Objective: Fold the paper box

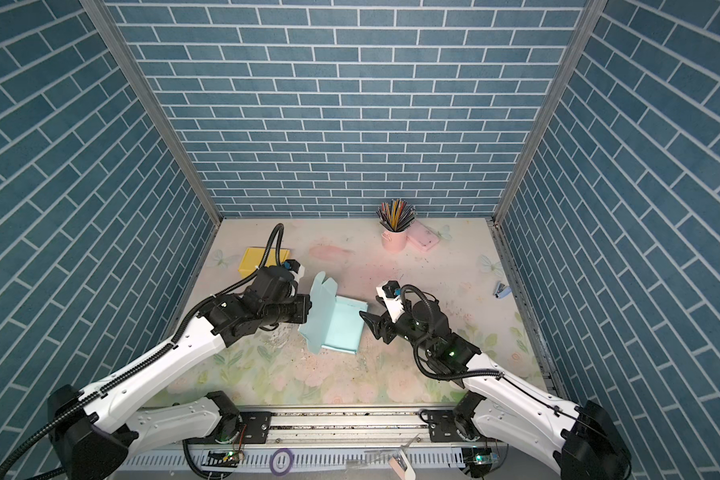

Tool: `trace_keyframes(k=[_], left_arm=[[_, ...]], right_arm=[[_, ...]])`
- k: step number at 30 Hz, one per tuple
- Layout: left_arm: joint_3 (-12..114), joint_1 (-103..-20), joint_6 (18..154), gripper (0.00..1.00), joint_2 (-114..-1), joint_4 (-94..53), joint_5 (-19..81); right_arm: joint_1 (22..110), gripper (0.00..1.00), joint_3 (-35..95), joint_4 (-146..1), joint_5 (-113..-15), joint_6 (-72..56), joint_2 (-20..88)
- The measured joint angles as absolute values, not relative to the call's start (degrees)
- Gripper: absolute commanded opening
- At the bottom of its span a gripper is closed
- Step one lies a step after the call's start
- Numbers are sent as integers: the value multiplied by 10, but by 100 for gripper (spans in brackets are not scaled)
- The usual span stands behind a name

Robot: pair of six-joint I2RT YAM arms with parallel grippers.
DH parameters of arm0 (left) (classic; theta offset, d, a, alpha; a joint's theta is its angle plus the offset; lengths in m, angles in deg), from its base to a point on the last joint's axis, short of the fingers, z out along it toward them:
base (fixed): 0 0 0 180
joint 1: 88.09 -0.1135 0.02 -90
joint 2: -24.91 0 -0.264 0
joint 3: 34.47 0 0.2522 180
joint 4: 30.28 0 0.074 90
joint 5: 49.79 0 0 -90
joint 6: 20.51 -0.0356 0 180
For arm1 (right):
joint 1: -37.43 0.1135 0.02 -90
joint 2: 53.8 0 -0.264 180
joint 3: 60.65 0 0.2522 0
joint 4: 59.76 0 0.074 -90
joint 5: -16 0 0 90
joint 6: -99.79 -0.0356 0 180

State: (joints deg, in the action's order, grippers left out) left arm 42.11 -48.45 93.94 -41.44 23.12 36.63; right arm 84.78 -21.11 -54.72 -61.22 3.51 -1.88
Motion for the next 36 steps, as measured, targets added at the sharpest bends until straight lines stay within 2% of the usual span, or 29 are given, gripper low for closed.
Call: trace_keyframes(k=[3, 8, 13, 18, 21, 24, 29, 31, 34, 36], left_arm=[[514, -486, 841, 0, -446, 300, 332], [597, -483, 714, 0, -486, 396, 274], [611, -464, 637, 0, -495, 455, 249], [610, -446, 604, 0, -495, 468, 240], [610, -444, 595, 0, -497, 468, 243], [610, -444, 591, 0, -504, 468, 248], [610, -444, 585, 1, -523, 462, 256], [610, -444, 586, 9, -526, 454, 261], [607, -443, 589, 39, -526, 440, 270], [599, -443, 604, 53, -523, 432, 281]], right_arm=[[848, 70, -215, -525, -571, 92, -6], [835, 69, -185, -522, -519, 161, 51], [812, 68, -160, -508, -488, 185, 90], [795, 61, -113, -516, -453, 200, 170], [793, 53, -89, -527, -430, 208, 204], [793, 40, -81, -535, -418, 215, 218], [793, 9, -81, -548, -410, 224, 218], [794, 0, -81, -554, -410, 226, 218], [794, 0, -81, -560, -413, 227, 220], [794, 0, -81, -562, -418, 227, 221]])
